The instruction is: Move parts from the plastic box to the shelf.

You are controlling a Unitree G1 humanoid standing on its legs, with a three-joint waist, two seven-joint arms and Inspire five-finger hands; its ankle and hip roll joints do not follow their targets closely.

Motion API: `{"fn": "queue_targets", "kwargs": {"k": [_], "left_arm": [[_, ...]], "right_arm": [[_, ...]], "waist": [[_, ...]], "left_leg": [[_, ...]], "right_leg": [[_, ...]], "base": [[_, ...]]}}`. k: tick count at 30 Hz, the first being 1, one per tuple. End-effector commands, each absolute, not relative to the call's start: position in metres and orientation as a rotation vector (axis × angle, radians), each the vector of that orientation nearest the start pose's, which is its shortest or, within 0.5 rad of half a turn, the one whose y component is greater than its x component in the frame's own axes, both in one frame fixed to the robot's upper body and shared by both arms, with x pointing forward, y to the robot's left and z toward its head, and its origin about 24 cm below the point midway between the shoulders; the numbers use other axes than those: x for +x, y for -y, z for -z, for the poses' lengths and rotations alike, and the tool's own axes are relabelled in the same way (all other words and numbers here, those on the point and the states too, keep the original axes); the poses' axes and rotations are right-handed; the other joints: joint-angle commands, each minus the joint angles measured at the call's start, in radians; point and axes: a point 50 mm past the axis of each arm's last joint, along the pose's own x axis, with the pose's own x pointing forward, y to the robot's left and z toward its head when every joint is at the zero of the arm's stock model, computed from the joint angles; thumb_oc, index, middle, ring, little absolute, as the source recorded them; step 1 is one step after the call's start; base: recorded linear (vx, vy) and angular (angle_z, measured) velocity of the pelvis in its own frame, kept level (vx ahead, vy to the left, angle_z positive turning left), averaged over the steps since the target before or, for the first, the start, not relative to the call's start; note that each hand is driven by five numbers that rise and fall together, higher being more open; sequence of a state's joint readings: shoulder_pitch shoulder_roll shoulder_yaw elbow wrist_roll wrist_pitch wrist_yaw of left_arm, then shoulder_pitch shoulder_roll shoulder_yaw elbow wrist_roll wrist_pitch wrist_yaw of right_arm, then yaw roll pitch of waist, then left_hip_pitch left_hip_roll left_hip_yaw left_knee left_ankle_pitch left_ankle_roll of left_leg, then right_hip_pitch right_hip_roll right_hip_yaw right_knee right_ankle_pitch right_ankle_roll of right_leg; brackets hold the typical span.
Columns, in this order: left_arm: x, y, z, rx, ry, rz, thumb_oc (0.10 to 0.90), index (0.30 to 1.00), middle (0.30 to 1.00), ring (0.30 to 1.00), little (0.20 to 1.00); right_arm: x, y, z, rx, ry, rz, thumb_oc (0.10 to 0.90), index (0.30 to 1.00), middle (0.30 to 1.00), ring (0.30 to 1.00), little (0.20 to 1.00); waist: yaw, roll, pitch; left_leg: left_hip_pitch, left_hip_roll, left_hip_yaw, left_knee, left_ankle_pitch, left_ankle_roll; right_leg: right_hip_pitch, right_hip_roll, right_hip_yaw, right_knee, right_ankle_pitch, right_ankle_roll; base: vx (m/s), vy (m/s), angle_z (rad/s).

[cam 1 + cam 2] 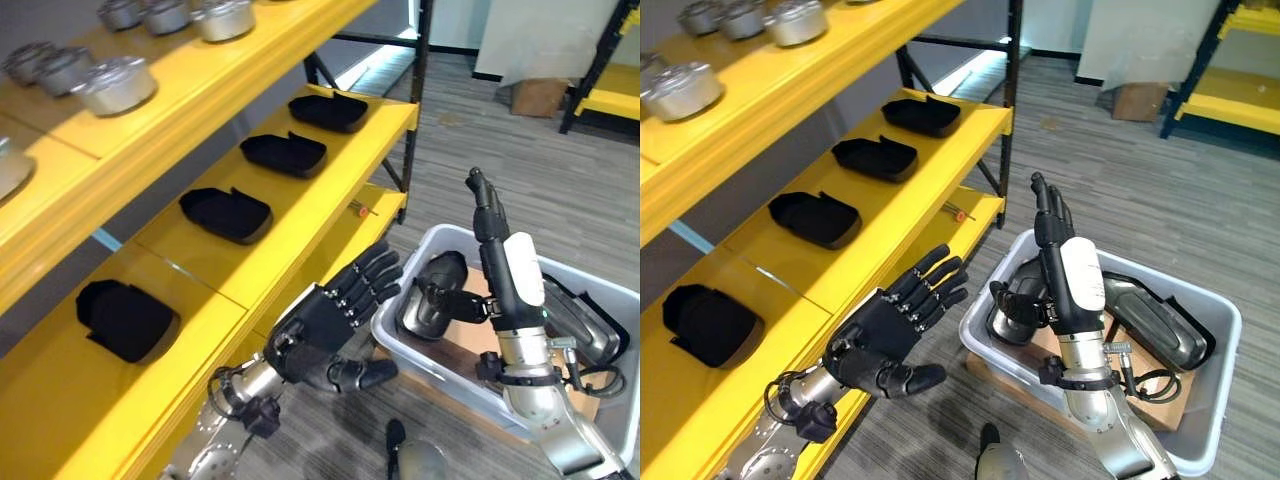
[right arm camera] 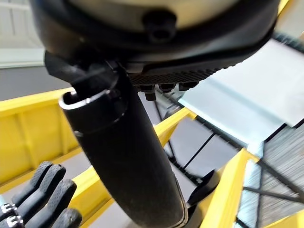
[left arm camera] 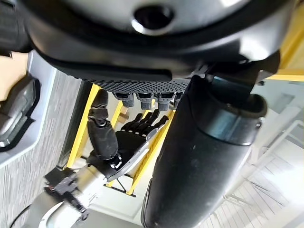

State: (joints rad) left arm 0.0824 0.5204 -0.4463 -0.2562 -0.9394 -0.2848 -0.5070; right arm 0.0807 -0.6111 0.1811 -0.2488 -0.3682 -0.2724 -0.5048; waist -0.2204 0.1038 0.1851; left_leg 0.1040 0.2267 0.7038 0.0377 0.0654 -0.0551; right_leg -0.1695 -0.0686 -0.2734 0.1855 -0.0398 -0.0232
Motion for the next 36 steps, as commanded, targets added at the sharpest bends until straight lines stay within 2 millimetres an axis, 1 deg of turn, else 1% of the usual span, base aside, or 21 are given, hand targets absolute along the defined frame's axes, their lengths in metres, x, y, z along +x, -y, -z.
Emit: {"fn": "queue_targets", "kwargs": {"k": [1,3,4,5,6,7,8,10,11,13,14,15,16,17,18,20,26,30,33,35,36], "left_arm": [[0.201,-0.126,-0.126,-0.564,0.46,0.859,0.9,1.0,1.0,1.0,1.0],[0.203,-0.13,-0.126,-0.57,0.476,0.8,0.9,1.0,1.0,1.0,1.0],[0.203,-0.13,-0.126,-0.57,0.475,0.799,0.9,1.0,1.0,1.0,1.0],[0.203,-0.131,-0.126,-0.571,0.479,0.777,0.9,1.0,1.0,1.0,1.0],[0.204,-0.135,-0.124,-0.567,0.482,0.725,0.9,1.0,1.0,1.0,1.0],[0.204,-0.138,-0.123,-0.568,0.485,0.69,0.9,1.0,1.0,1.0,1.0],[0.204,-0.142,-0.12,-0.57,0.486,0.647,0.9,1.0,1.0,1.0,1.0],[0.201,-0.148,-0.118,-0.567,0.488,0.605,0.9,1.0,1.0,1.0,1.0],[0.199,-0.152,-0.117,-0.559,0.485,0.584,0.9,1.0,1.0,1.0,1.0],[0.199,-0.152,-0.117,-0.559,0.485,0.583,0.9,1.0,1.0,1.0,1.0],[0.195,-0.162,-0.115,-0.551,0.477,0.585,0.9,1.0,1.0,1.0,1.0],[0.192,-0.163,-0.111,-0.547,0.432,0.628,0.9,1.0,1.0,1.0,1.0],[0.191,-0.162,-0.11,-0.546,0.42,0.642,0.9,1.0,1.0,1.0,1.0],[0.19,-0.161,-0.109,-0.543,0.4,0.662,0.9,1.0,1.0,1.0,1.0],[0.189,-0.161,-0.109,-0.537,0.405,0.664,0.9,1.0,1.0,1.0,1.0],[0.188,-0.161,-0.111,-0.539,0.42,0.669,0.9,1.0,1.0,1.0,1.0],[0.188,-0.165,-0.113,-0.522,0.431,0.694,0.9,1.0,1.0,1.0,1.0],[0.188,-0.165,-0.113,-0.53,0.424,0.703,0.9,1.0,1.0,1.0,1.0],[0.188,-0.165,-0.111,-0.524,0.407,0.697,0.9,1.0,1.0,1.0,1.0],[0.19,-0.164,-0.109,-0.534,0.394,0.709,0.9,1.0,1.0,1.0,1.0],[0.191,-0.164,-0.109,-0.534,0.394,0.709,0.9,1.0,1.0,1.0,1.0]], "right_arm": [[0.219,0.186,-0.164,-0.666,0.844,0.131,0.9,1.0,1.0,1.0,1.0],[0.214,0.186,-0.161,-0.66,0.841,0.096,0.9,1.0,1.0,1.0,1.0],[0.214,0.186,-0.161,-0.66,0.84,0.095,0.9,1.0,1.0,1.0,1.0],[0.213,0.185,-0.16,-0.655,0.839,0.086,0.9,1.0,1.0,1.0,1.0],[0.211,0.183,-0.156,-0.64,0.829,0.062,0.9,1.0,1.0,1.0,1.0],[0.211,0.182,-0.153,-0.631,0.823,0.047,0.9,1.0,1.0,1.0,1.0],[0.212,0.18,-0.151,-0.614,0.82,0.03,0.9,1.0,1.0,1.0,1.0],[0.212,0.178,-0.15,-0.604,0.821,0.011,0.9,1.0,1.0,1.0,1.0],[0.212,0.177,-0.149,-0.598,0.818,0.007,0.9,1.0,1.0,1.0,1.0],[0.212,0.177,-0.149,-0.598,0.818,0.007,0.9,1.0,1.0,1.0,1.0],[0.208,0.176,-0.144,-0.587,0.786,0.017,0.9,1.0,1.0,1.0,1.0],[0.204,0.177,-0.141,-0.548,0.761,0.018,0.9,1.0,1.0,1.0,1.0],[0.203,0.177,-0.14,-0.542,0.761,0.018,0.9,1.0,1.0,1.0,1.0],[0.199,0.174,-0.14,-0.536,0.769,0.007,0.9,1.0,1.0,1.0,1.0],[0.198,0.171,-0.141,-0.536,0.775,-0.001,0.9,1.0,1.0,1.0,1.0],[0.199,0.168,-0.14,-0.543,0.774,-0.004,0.9,1.0,1.0,1.0,1.0],[0.198,0.169,-0.14,-0.566,0.777,-0.017,0.9,1.0,1.0,1.0,1.0],[0.2,0.169,-0.141,-0.606,0.779,-0.029,0.9,1.0,1.0,1.0,1.0],[0.203,0.169,-0.141,-0.655,0.781,-0.039,0.9,1.0,1.0,1.0,1.0],[0.205,0.168,-0.141,-0.689,0.781,-0.044,0.9,1.0,1.0,1.0,1.0],[0.205,0.168,-0.141,-0.689,0.782,-0.044,0.9,1.0,1.0,1.0,1.0]], "waist": [[-0.017,-0.07,-0.036],[-0.021,-0.073,-0.039],[-0.02,-0.072,-0.04],[-0.018,-0.073,-0.042],[-0.006,-0.074,-0.048],[0.006,-0.076,-0.052],[0.031,-0.077,-0.053],[0.059,-0.074,-0.054],[0.075,-0.072,-0.053],[0.075,-0.072,-0.054],[0.092,-0.067,-0.055],[0.101,-0.06,-0.057],[0.102,-0.059,-0.056],[0.11,-0.056,-0.053],[0.116,-0.054,-0.05],[0.121,-0.052,-0.046],[0.124,-0.062,-0.056],[0.131,-0.066,-0.056],[0.137,-0.074,-0.053],[0.142,-0.08,-0.047],[0.142,-0.08,-0.047]], "left_leg": [[-0.036,0.027,-0.039,-0.063,0.094,-0.06],[-0.044,0.043,-0.084,-0.051,0.125,-0.08],[-0.045,0.044,-0.083,-0.051,0.125,-0.081],[-0.048,0.043,-0.106,-0.05,0.129,-0.082],[-0.062,0.032,-0.182,-0.052,0.13,-0.081],[-0.073,0.016,-0.245,-0.044,0.114,-0.074],[-0.097,-0.015,-0.327,-0.024,0.096,-0.048],[-0.114,-0.065,-0.424,-0.002,0.064,-0.03],[-0.119,-0.102,-0.474,0.011,0.038,-0.016],[-0.12,-0.102,-0.474,0.012,0.038,-0.016],[-0.107,-0.191,-0.509,-0.015,-0.031,0.024],[-0.105,-0.237,-0.548,-0.061,-0.028,0.044],[-0.104,-0.242,-0.555,-0.067,-0.026,0.046],[-0.109,-0.265,-0.607,-0.089,-0.014,0.056],[-0.112,-0.275,-0.646,-0.1,-0.006,0.062],[-0.108,-0.282,-0.681,-0.116,0.002,0.066],[-0.107,-0.262,-0.67,-0.123,0.011,0.066],[-0.096,-0.254,-0.651,-0.117,0.004,0.071],[-0.088,-0.25,-0.636,-0.099,-0.008,0.082],[-0.087,-0.248,-0.634,-0.085,-0.011,0.093],[-0.088,-0.248,-0.634,-0.084,-0.011,0.093]], "right_leg": [[0.187,-0.035,0.014,-0.207,0.076,0.081],[0.183,-0.01,0.045,-0.21,0.071,0.068],[0.182,-0.009,0.045,-0.21,0.071,0.067],[0.181,-0.004,0.059,-0.21,0.07,0.065],[0.178,0.007,0.098,-0.214,0.07,0.063],[0.177,0.011,0.129,-0.217,0.069,0.063],[0.161,0.02,0.173,-0.216,0.085,0.055],[0.159,0.027,0.22,-0.224,0.091,0.053],[0.163,0.03,0.244,-0.231,0.095,0.053],[0.162,0.03,0.245,-0.231,0.095,0.053],[0.173,0.036,0.263,-0.245,0.106,0.063],[0.169,0.049,0.273,-0.238,0.111,0.072],[0.168,0.051,0.275,-0.236,0.11,0.072],[0.162,0.064,0.293,-0.224,0.11,0.073],[0.158,0.072,0.309,-0.216,0.109,0.071],[0.154,0.081,0.333,-0.21,0.105,0.07],[0.162,0.073,0.327,-0.192,0.089,0.073],[0.17,0.063,0.302,-0.156,0.062,0.071],[0.174,0.061,0.274,-0.094,0.023,0.065],[0.165,0.072,0.248,-0.029,-0.011,0.055],[0.163,0.071,0.248,-0.025,-0.013,0.055]], "base": [[0.04,-0.236,-0.41],[0.05,-0.23,-0.29],[0.04,-0.161,-0.39],[0.05,-0.123,-0.65],[0.08,-0.166,-0.6],[0.06,-0.21,-0.56],[0.04,-0.159,-0.79],[0.06,-0.114,-1.32],[0.06,-0.067,-1.41],[0.06,-0.049,-1.11],[0.17,-0.079,-0.69],[0.18,-0.081,-0.54],[0.13,-0.023,-0.3],[0.07,0.001,-0.19],[0.07,0.01,-0.19],[0.07,0.06,-0.54],[0.09,0.068,-0.09],[0.11,0.092,-0.13],[0.13,0.087,-0.05],[0.09,0.061,-0.02],[0.07,0.055,-0.01]]}}
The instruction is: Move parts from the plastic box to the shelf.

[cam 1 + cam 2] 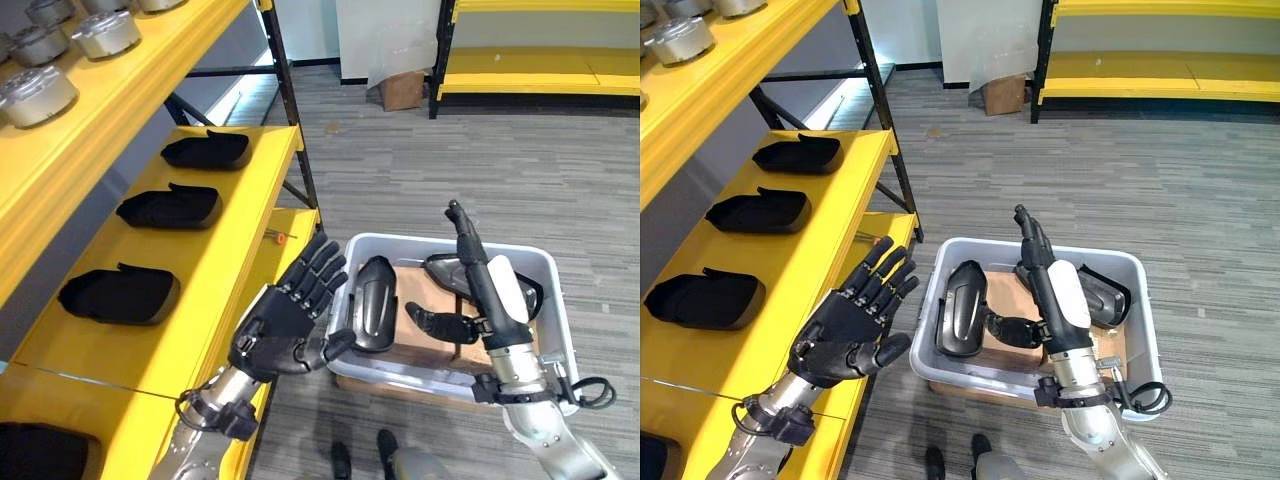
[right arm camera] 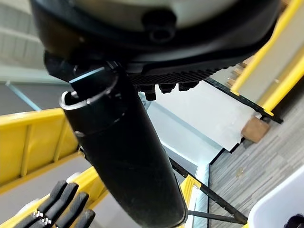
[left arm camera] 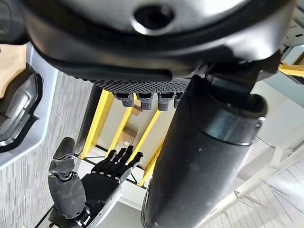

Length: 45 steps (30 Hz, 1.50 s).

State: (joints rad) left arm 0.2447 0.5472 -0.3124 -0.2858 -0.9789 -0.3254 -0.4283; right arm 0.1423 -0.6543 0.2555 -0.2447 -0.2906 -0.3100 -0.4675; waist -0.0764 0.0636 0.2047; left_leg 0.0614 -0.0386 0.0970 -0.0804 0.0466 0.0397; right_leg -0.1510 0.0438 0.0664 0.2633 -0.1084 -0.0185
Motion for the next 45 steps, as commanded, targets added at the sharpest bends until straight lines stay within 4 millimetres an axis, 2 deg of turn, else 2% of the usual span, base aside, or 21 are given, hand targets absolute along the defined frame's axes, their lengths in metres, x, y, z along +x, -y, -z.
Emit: {"fn": "queue_targets", "kwargs": {"k": [1,3,4,6,7,8,9,10,11,12,14,15,16,19,20,30,33,37,38,40,45], "left_arm": [[0.192,-0.164,-0.108,-0.535,0.388,0.722,0.9,1.0,1.0,1.0,1.0],[0.193,-0.163,-0.108,-0.538,0.383,0.731,0.9,1.0,1.0,1.0,1.0],[0.197,-0.161,-0.107,-0.533,0.378,0.742,0.9,1.0,1.0,1.0,1.0],[0.198,-0.16,-0.106,-0.528,0.375,0.741,0.9,1.0,1.0,1.0,1.0],[0.199,-0.16,-0.106,-0.52,0.37,0.735,0.9,1.0,1.0,1.0,1.0],[0.199,-0.159,-0.106,-0.519,0.37,0.73,0.9,1.0,1.0,1.0,1.0],[0.199,-0.159,-0.105,-0.517,0.371,0.729,0.9,1.0,1.0,1.0,1.0],[0.199,-0.159,-0.106,-0.512,0.38,0.733,0.9,1.0,1.0,1.0,1.0],[0.198,-0.16,-0.106,-0.505,0.385,0.732,0.9,1.0,1.0,1.0,1.0],[0.195,-0.163,-0.105,-0.495,0.385,0.711,0.9,1.0,1.0,1.0,1.0],[0.193,-0.165,-0.105,-0.496,0.386,0.7,0.9,1.0,1.0,1.0,1.0],[0.193,-0.168,-0.105,-0.514,0.381,0.692,0.9,1.0,1.0,1.0,1.0],[0.193,-0.168,-0.106,-0.524,0.384,0.691,0.9,1.0,1.0,1.0,1.0],[0.193,-0.166,-0.105,-0.546,0.374,0.69,0.9,1.0,1.0,1.0,1.0],[0.192,-0.164,-0.105,-0.542,0.372,0.685,0.9,1.0,1.0,1.0,1.0],[0.197,-0.162,-0.106,-0.558,0.365,0.652,0.9,1.0,1.0,1.0,1.0],[0.205,-0.159,-0.11,-0.567,0.388,0.659,0.9,1.0,1.0,1.0,1.0],[0.21,-0.157,-0.113,-0.563,0.401,0.665,0.9,1.0,1.0,1.0,1.0],[0.215,-0.155,-0.116,-0.561,0.41,0.678,0.9,1.0,1.0,1.0,1.0],[0.218,-0.153,-0.118,-0.56,0.415,0.687,0.9,1.0,1.0,1.0,1.0],[0.223,-0.149,-0.119,-0.558,0.407,0.724,0.9,1.0,1.0,1.0,1.0]], "right_arm": [[0.207,0.169,-0.141,-0.71,0.78,-0.042,0.9,1.0,1.0,1.0,1.0],[0.209,0.17,-0.141,-0.73,0.788,-0.039,0.9,1.0,1.0,1.0,1.0],[0.215,0.169,-0.144,-0.767,0.825,-0.037,0.9,1.0,1.0,1.0,1.0],[0.216,0.167,-0.144,-0.776,0.833,-0.039,0.9,1.0,1.0,1.0,1.0],[0.219,0.166,-0.144,-0.795,0.836,-0.044,0.9,1.0,1.0,1.0,1.0],[0.222,0.167,-0.145,-0.799,0.832,-0.049,0.9,1.0,1.0,1.0,1.0],[0.224,0.167,-0.144,-0.797,0.832,-0.051,0.9,1.0,1.0,1.0,1.0],[0.226,0.167,-0.144,-0.811,0.832,-0.059,0.9,1.0,1.0,1.0,1.0],[0.227,0.166,-0.145,-0.827,0.838,-0.067,0.9,1.0,1.0,1.0,1.0],[0.227,0.161,-0.145,-0.839,0.82,-0.1,0.9,1.0,1.0,1.0,1.0],[0.229,0.158,-0.144,-0.85,0.809,-0.13,0.9,1.0,1.0,1.0,1.0],[0.231,0.16,-0.145,-0.861,0.789,-0.169,0.9,1.0,1.0,1.0,1.0],[0.23,0.159,-0.146,-0.873,0.784,-0.202,0.9,1.0,1.0,1.0,1.0],[0.23,0.156,-0.142,-0.92,0.77,-0.289,0.9,1.0,1.0,1.0,1.0],[0.231,0.15,-0.139,-0.979,0.763,-0.376,0.9,1.0,1.0,1.0,1.0],[0.246,0.136,-0.126,-1.097,0.703,-0.542,0.9,1.0,1.0,1.0,1.0],[0.259,0.128,-0.121,-1.2,0.719,-0.584,0.9,1.0,1.0,1.0,1.0],[0.267,0.127,-0.119,-1.257,0.733,-0.588,0.9,1.0,1.0,1.0,1.0],[0.279,0.126,-0.116,-1.351,0.745,-0.583,0.9,1.0,1.0,1.0,1.0],[0.285,0.125,-0.115,-1.387,0.751,-0.579,0.9,1.0,1.0,1.0,1.0],[0.307,0.134,-0.105,-1.554,0.707,-0.546,0.9,1.0,1.0,1.0,1.0]], "waist": [[0.0,-0.044,-0.062],[0.001,-0.047,-0.057],[0.006,-0.046,-0.03],[0.008,-0.045,-0.022],[0.014,-0.042,-0.014],[0.024,-0.04,-0.013],[0.028,-0.041,-0.01],[0.031,-0.043,-0.011],[0.031,-0.043,-0.012],[0.026,-0.047,-0.012],[0.028,-0.047,-0.012],[0.038,-0.049,-0.028],[0.044,-0.052,-0.035],[0.056,-0.055,-0.043],[0.073,-0.055,-0.041],[0.113,-0.059,-0.019],[0.127,-0.056,0.015],[0.135,-0.052,0.039],[0.15,-0.046,0.067],[0.157,-0.043,0.081],[0.193,-0.03,0.12]], "left_leg": [[-0.048,0.015,-0.022,0.041,0.005,0.003],[-0.049,0.012,-0.02,0.046,0.005,0.009],[-0.05,0.012,-0.013,0.056,-0.001,0.025],[-0.049,0.015,-0.01,0.058,-0.002,0.028],[-0.046,0.022,-0.007,0.061,-0.003,0.029],[-0.047,0.034,0.003,0.064,-0.001,0.025],[-0.044,0.038,0.009,0.065,-0.002,0.023],[-0.044,0.048,0.012,0.067,-0.008,0.015],[-0.039,0.057,0.008,0.063,-0.01,0.01],[-0.001,0.088,0.001,0.031,-0.01,-0.006],[0.021,0.108,0.007,0.012,-0.006,-0.019],[0.026,0.127,0.003,-0.001,0.003,-0.041],[0.021,0.136,0.0,-0.005,0.009,-0.052],[0.004,0.15,-0.002,-0.005,0.021,-0.073],[-0.009,0.157,-0.007,0.003,0.03,-0.081],[-0.055,0.157,-0.02,0.032,0.037,-0.086],[-0.097,0.145,-0.027,0.044,0.037,-0.081],[-0.125,0.137,-0.032,0.056,0.038,-0.078],[-0.158,0.127,-0.04,0.074,0.037,-0.073],[-0.175,0.121,-0.046,0.083,0.038,-0.071],[-0.225,0.103,-0.071,0.107,0.043,-0.064]], "right_leg": [[0.135,-0.035,-0.107,-0.071,0.042,0.047],[0.121,-0.032,-0.116,-0.044,0.044,0.049],[0.027,-0.038,-0.142,0.156,0.073,0.081],[0.004,-0.041,-0.148,0.208,0.083,0.091],[-0.018,-0.063,-0.156,0.246,0.106,0.108],[-0.022,-0.105,-0.164,0.231,0.129,0.122],[-0.018,-0.123,-0.164,0.216,0.131,0.127],[-0.001,-0.178,-0.156,0.121,0.149,0.139],[0.018,-0.209,-0.141,0.04,0.168,0.143],[0.017,-0.226,-0.1,-0.031,0.227,0.169],[0.029,-0.226,-0.107,-0.062,0.22,0.172],[0.084,-0.226,-0.142,-0.154,0.188,0.17],[0.104,-0.225,-0.156,-0.19,0.185,0.165],[0.13,-0.22,-0.179,-0.222,0.175,0.15],[0.143,-0.219,-0.195,-0.23,0.167,0.14],[0.138,-0.228,-0.213,-0.239,0.17,0.136],[0.103,-0.237,-0.212,-0.23,0.175,0.142],[0.081,-0.242,-0.211,-0.219,0.177,0.144],[0.058,-0.246,-0.212,-0.202,0.173,0.143],[0.046,-0.247,-0.213,-0.192,0.171,0.142],[0.022,-0.246,-0.218,-0.169,0.162,0.135]], "base": [[0.0,0.0,0.0],[-0.01,0.036,0.01],[-0.05,0.025,0.03],[-0.03,-0.017,-0.21],[0.0,-0.091,-0.36],[0.01,-0.108,-0.47],[0.02,-0.197,-0.5],[0.03,-0.237,-0.54],[0.09,-0.423,-0.46],[0.09,-0.312,-0.46],[0.12,-0.291,-0.29],[0.14,-0.307,0.06],[0.12,-0.253,0.26],[0.07,-0.123,0.11],[0.05,-0.032,-0.02],[0.02,0.027,0.04],[-0.08,0.082,0.11],[-0.08,0.059,0.11],[-0.09,0.068,0.09],[-0.08,0.051,0.08],[-0.04,0.007,0.14]]}}
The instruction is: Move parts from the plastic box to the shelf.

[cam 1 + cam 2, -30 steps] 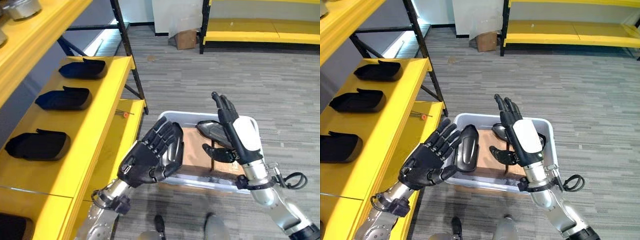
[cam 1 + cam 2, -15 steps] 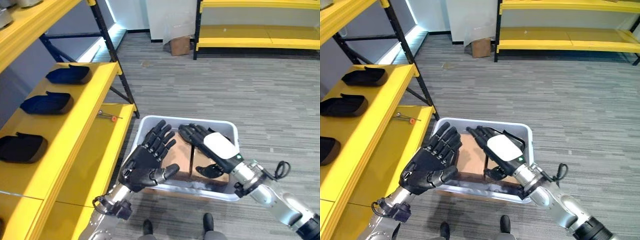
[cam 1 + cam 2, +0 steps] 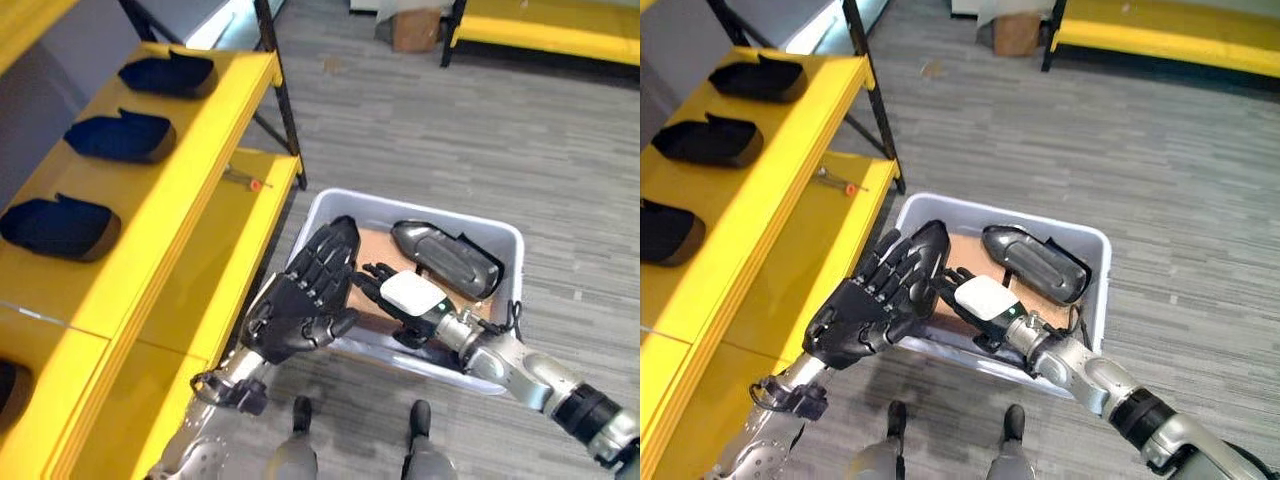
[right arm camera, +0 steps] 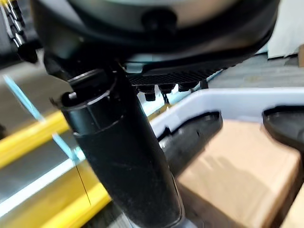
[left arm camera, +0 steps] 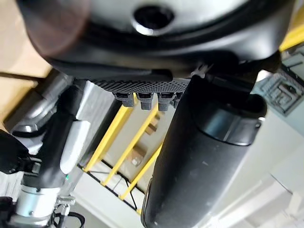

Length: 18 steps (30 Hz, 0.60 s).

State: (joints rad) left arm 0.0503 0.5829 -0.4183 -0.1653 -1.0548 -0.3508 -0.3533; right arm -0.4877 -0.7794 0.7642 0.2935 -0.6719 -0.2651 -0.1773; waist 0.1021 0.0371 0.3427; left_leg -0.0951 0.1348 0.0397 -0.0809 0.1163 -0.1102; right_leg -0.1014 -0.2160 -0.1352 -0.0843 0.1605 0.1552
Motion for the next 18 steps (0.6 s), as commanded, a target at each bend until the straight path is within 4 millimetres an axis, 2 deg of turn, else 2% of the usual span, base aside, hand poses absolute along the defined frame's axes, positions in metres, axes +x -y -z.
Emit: {"fn": "queue_targets", "kwargs": {"k": [1,2,3,6,8,9,12,14,16,18], "left_arm": [[0.224,-0.148,-0.12,-0.556,0.402,0.741,0.9,1.0,1.0,1.0,1.0],[0.226,-0.146,-0.12,-0.546,0.396,0.768,0.9,1.0,1.0,1.0,1.0],[0.226,-0.146,-0.12,-0.546,0.396,0.769,0.9,1.0,1.0,1.0,1.0],[0.228,-0.144,-0.121,-0.541,0.39,0.801,0.9,1.0,1.0,1.0,1.0],[0.228,-0.144,-0.122,-0.537,0.388,0.807,0.9,1.0,1.0,1.0,1.0],[0.229,-0.144,-0.123,-0.527,0.388,0.834,0.9,1.0,1.0,1.0,1.0],[0.228,-0.143,-0.125,-0.518,0.392,0.859,0.9,1.0,1.0,1.0,1.0],[0.227,-0.141,-0.127,-0.514,0.396,0.898,0.9,1.0,1.0,1.0,1.0],[0.226,-0.14,-0.127,-0.515,0.395,0.909,0.9,1.0,1.0,1.0,1.0],[0.227,-0.136,-0.13,-0.517,0.395,0.933,0.9,1.0,1.0,1.0,1.0]], "right_arm": [[0.313,0.139,-0.101,-1.613,0.701,-0.513,0.9,1.0,1.0,1.0,1.0],[0.325,0.147,-0.099,-1.691,0.673,-0.449,0.9,1.0,1.0,1.0,1.0],[0.326,0.148,-0.099,-1.699,0.664,-0.443,0.9,1.0,1.0,1.0,1.0],[0.346,0.165,-0.104,-1.801,0.613,-0.331,0.9,1.0,1.0,1.0,1.0],[0.349,0.169,-0.106,-1.819,0.6,-0.305,0.9,1.0,1.0,1.0,1.0],[0.359,0.179,-0.114,-1.863,0.572,-0.217,0.9,1.0,1.0,1.0,1.0],[0.368,0.187,-0.125,-1.899,0.553,-0.136,0.9,1.0,1.0,1.0,1.0],[0.375,0.198,-0.132,-1.904,0.492,-0.022,0.9,1.0,1.0,1.0,1.0],[0.376,0.197,-0.135,-1.908,0.504,0.0,0.9,1.0,1.0,1.0,1.0],[0.382,0.194,-0.147,-1.957,0.542,0.063,0.9,1.0,1.0,1.0,1.0]], "waist": [[0.026,0.0,-0.008],[0.042,0.007,0.009],[0.043,0.008,0.01],[0.076,0.023,0.038],[0.083,0.026,0.044],[0.104,0.034,0.062],[0.116,0.038,0.074],[0.126,0.047,0.092],[0.128,0.049,0.094],[0.136,0.06,0.106]], "left_leg": [[-0.083,-0.076,-0.022,0.111,-0.024,0.089],[-0.102,-0.083,-0.033,0.114,-0.019,0.091],[-0.104,-0.084,-0.034,0.115,-0.019,0.091],[-0.139,-0.095,-0.051,0.12,-0.009,0.093],[-0.145,-0.098,-0.054,0.121,-0.007,0.093],[-0.169,-0.104,-0.063,0.126,0.0,0.092],[-0.188,-0.108,-0.066,0.13,0.004,0.093],[-0.207,-0.111,-0.072,0.136,0.01,0.092],[-0.212,-0.112,-0.074,0.14,0.01,0.092],[-0.227,-0.122,-0.081,0.15,0.012,0.095]], "right_leg": [[-0.035,0.015,-0.019,0.185,-0.11,-0.041],[-0.046,0.018,-0.024,0.195,-0.115,-0.045],[-0.046,0.018,-0.025,0.195,-0.116,-0.045],[-0.067,0.021,-0.038,0.211,-0.12,-0.049],[-0.07,0.021,-0.041,0.213,-0.121,-0.051],[-0.083,0.025,-0.049,0.22,-0.122,-0.053],[-0.096,0.027,-0.054,0.226,-0.122,-0.055],[-0.107,0.031,-0.061,0.236,-0.125,-0.061],[-0.11,0.031,-0.061,0.239,-0.126,-0.062],[-0.119,0.028,-0.068,0.252,-0.129,-0.062]], "base": [[-0.07,-0.034,0.25],[-0.06,-0.031,0.26],[-0.06,-0.034,0.33],[-0.05,-0.041,0.19],[-0.04,-0.041,0.2],[-0.04,-0.052,0.16],[-0.04,-0.052,0.04],[-0.04,-0.035,0.06],[-0.02,-0.009,0.09],[-0.02,-0.016,0.06]]}}
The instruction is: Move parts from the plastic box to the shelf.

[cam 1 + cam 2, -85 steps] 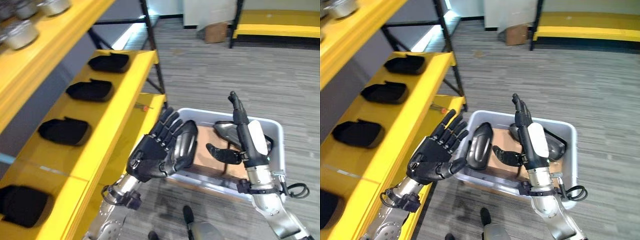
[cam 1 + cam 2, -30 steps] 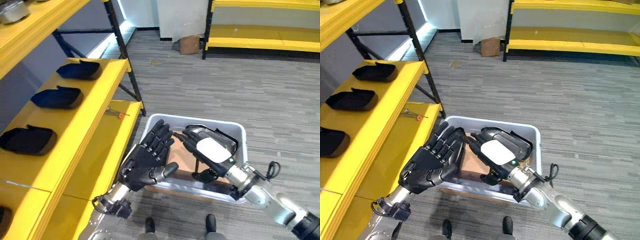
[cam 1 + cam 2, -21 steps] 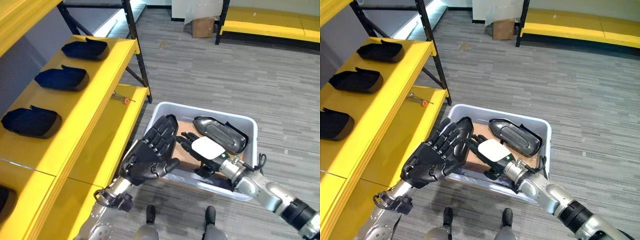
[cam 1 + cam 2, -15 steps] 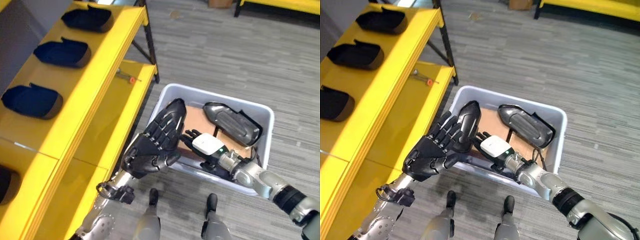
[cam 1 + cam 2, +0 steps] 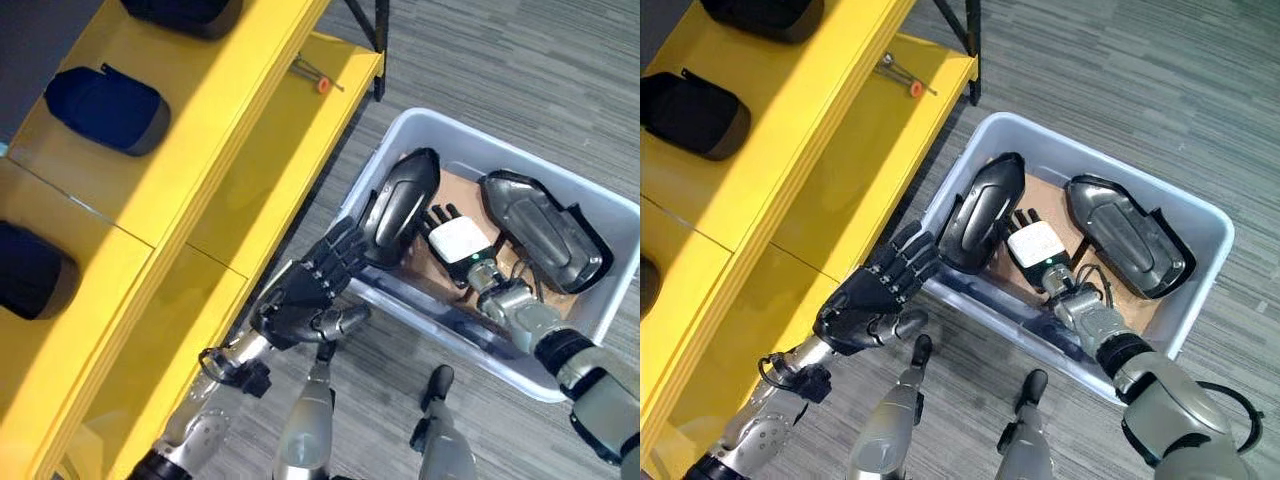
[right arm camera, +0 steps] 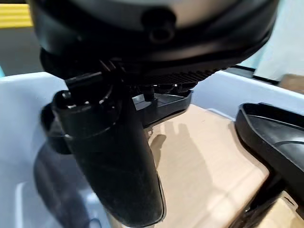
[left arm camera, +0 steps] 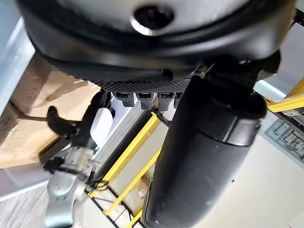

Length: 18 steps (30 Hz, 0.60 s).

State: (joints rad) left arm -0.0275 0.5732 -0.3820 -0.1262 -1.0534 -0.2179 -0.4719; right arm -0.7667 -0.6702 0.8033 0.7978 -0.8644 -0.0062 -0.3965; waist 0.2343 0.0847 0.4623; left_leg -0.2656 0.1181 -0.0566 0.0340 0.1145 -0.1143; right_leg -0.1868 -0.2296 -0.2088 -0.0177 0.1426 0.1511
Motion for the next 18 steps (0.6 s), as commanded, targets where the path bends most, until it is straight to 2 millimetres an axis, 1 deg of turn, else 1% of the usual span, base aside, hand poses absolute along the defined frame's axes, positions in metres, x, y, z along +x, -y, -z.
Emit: {"fn": "queue_targets", "kwargs": {"k": [1,5,6,7,11,12,18], "left_arm": [[0.227,-0.134,-0.131,-0.52,0.393,0.936,0.9,1.0,1.0,1.0,1.0],[0.23,-0.133,-0.129,-0.51,0.386,0.929,0.9,1.0,1.0,1.0,1.0],[0.23,-0.133,-0.129,-0.511,0.389,0.923,0.9,1.0,1.0,1.0,1.0],[0.23,-0.134,-0.129,-0.519,0.384,0.926,0.9,1.0,1.0,1.0,1.0],[0.232,-0.132,-0.129,-0.509,0.379,0.934,0.9,1.0,1.0,1.0,1.0],[0.232,-0.13,-0.13,-0.514,0.381,0.939,0.9,1.0,1.0,1.0,1.0],[0.233,-0.125,-0.131,-0.511,0.38,0.954,0.9,1.0,1.0,1.0,1.0]], "right_arm": [[0.383,0.193,-0.148,-1.97,0.529,0.081,0.9,1.0,1.0,1.0,1.0],[0.389,0.205,-0.146,-2.044,0.392,0.116,0.9,1.0,1.0,1.0,1.0],[0.39,0.21,-0.146,-2.051,0.342,0.137,0.9,1.0,1.0,1.0,1.0],[0.392,0.219,-0.143,-2.053,0.244,0.15,0.9,1.0,1.0,1.0,1.0],[0.394,0.232,-0.137,-2.084,0.119,0.149,0.9,1.0,1.0,1.0,1.0],[0.394,0.238,-0.137,-2.079,0.077,0.167,0.9,1.0,1.0,1.0,1.0],[0.396,0.25,-0.139,-2.089,-0.035,0.173,0.9,1.0,1.0,1.0,1.0]], "waist": [[0.007,0.016,-0.011],[0.017,0.026,-0.004],[0.02,0.029,-0.001],[0.027,0.037,0.007],[0.043,0.047,0.019],[0.048,0.049,0.023],[0.056,0.061,0.043]], "left_leg": [[-0.059,-0.108,0.013,0.037,0.014,0.1],[-0.077,-0.117,0.01,0.042,0.019,0.103],[-0.082,-0.118,0.009,0.041,0.023,0.103],[-0.085,-0.121,0.003,0.043,0.025,0.104],[-0.095,-0.127,-0.007,0.043,0.028,0.107],[-0.106,-0.13,-0.01,0.044,0.033,0.108],[-0.131,-0.139,-0.013,0.044,0.046,0.112]], "right_leg": [[-0.034,0.041,0.004,0.189,-0.113,-0.058],[-0.048,0.037,-0.006,0.205,-0.116,-0.057],[-0.053,0.036,-0.008,0.209,-0.117,-0.057],[-0.057,0.034,-0.011,0.222,-0.121,-0.059],[-0.069,0.029,-0.025,0.239,-0.124,-0.057],[-0.079,0.027,-0.03,0.245,-0.124,-0.057],[-0.112,0.021,-0.041,0.272,-0.125,-0.056]], "base": [[0.0,0.0,0.0],[-0.03,-0.01,0.08],[-0.04,0.008,0.03],[-0.03,0.003,0.04],[-0.02,-0.017,0.1],[-0.05,-0.019,0.15],[-0.03,-0.006,0.05]]}}
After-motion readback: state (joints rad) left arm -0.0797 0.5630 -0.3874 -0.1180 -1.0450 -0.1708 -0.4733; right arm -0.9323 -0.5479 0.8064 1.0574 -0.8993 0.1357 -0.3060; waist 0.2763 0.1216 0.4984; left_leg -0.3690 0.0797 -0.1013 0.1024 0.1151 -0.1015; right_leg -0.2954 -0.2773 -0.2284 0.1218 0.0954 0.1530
